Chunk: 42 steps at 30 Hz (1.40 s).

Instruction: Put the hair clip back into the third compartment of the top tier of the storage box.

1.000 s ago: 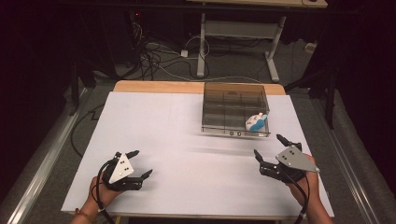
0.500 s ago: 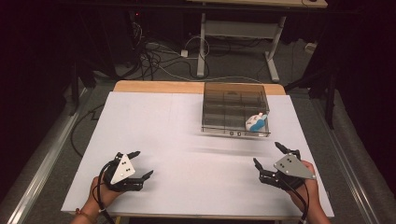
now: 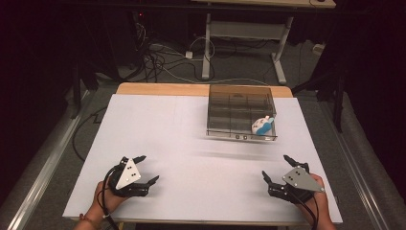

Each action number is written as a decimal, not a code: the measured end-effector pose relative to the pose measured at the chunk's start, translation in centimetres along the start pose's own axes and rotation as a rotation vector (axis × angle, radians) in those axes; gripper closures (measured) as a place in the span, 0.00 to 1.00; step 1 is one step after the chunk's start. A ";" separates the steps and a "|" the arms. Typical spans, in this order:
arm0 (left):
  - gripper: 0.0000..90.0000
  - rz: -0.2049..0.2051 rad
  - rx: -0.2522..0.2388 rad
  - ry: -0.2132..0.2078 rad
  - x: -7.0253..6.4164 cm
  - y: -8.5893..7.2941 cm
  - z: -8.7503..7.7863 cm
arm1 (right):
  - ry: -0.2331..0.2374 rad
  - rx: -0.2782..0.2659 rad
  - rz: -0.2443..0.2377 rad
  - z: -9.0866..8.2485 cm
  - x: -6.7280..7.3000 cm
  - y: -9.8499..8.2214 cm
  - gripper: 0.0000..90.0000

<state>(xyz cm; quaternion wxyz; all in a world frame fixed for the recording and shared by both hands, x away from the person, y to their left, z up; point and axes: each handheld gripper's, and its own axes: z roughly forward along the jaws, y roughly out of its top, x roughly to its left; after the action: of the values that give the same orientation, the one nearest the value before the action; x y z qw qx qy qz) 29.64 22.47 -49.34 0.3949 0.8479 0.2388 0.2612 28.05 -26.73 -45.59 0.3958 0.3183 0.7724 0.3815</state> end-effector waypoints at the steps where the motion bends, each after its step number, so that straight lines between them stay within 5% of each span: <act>1: 0.22 0.000 0.001 -0.002 0.0 0.0 0.0 | 0.004 0.001 0.008 0.0 0.0 -0.2 0.18; 15: 0.22 -0.002 0.017 0.000 -0.3 -0.1 0.1 | 0.029 0.018 0.037 -0.4 -0.2 -3.2 0.18; 42: 0.22 0.033 0.017 -0.005 -0.7 -0.1 -0.2 | -0.006 -0.029 0.026 -0.9 -0.2 -2.7 0.18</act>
<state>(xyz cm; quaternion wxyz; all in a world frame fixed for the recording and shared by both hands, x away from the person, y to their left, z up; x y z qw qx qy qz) 28.97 22.16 -49.47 0.3837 0.8558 0.2258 0.2634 26.85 -28.58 -47.37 0.3975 0.3236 0.7614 0.3969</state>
